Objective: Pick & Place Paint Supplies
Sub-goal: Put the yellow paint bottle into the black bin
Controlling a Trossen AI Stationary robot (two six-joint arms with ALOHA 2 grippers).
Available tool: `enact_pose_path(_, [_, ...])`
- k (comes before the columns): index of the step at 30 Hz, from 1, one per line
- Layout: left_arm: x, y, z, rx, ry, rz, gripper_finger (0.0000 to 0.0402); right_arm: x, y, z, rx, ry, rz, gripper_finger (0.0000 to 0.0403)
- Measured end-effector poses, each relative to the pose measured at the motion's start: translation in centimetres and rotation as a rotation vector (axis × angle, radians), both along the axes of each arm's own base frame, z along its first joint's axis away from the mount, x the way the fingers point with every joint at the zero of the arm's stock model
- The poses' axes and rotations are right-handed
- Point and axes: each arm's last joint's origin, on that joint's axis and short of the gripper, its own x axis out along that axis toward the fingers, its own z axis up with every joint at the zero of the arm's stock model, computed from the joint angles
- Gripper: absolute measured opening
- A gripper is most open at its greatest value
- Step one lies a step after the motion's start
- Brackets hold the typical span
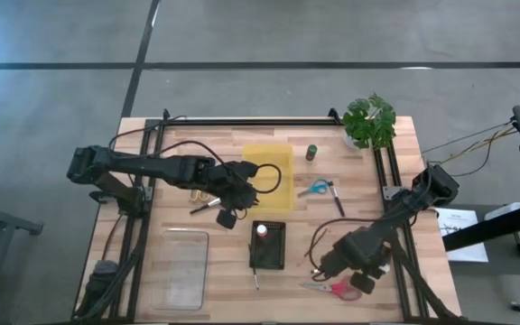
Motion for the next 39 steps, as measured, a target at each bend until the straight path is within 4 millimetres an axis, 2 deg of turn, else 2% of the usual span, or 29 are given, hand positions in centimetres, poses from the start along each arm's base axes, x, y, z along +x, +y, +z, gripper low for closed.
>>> enact_pose_path(7, [0.1,0.0,0.1,-0.006,-0.013,-0.005,0.0033,-0.2,0.2,-0.1,-0.081,0.009,-0.042,0.01])
enact_pose_path(15, [0.1,-0.1,0.1,-0.023,-0.012,-0.006,0.0033,0.9,1.2,-3.1,-0.04,0.055,0.079,0.01])
enact_pose_path(21, [0.1,-0.1,0.1,-0.025,-0.012,-0.007,0.0033,1.6,1.6,-3.9,-0.005,0.05,0.14,0.01])
enact_pose_path(27, [0.1,-0.1,0.1,-0.025,-0.01,-0.007,0.0033,1.8,1.7,-4.2,-0.004,0.042,0.162,0.01])
enact_pose_path(32, [0.1,-0.1,0.0,-0.031,-0.006,-0.001,0.0033,1.7,1.6,-3.5,-0.006,-0.014,0.184,0.0101])
enact_pose_path(39, [0.1,-0.1,0.0,-0.04,-0.002,0.009,0.0033,1.7,1.3,-2.6,-0.055,-0.088,0.198,0.0212])
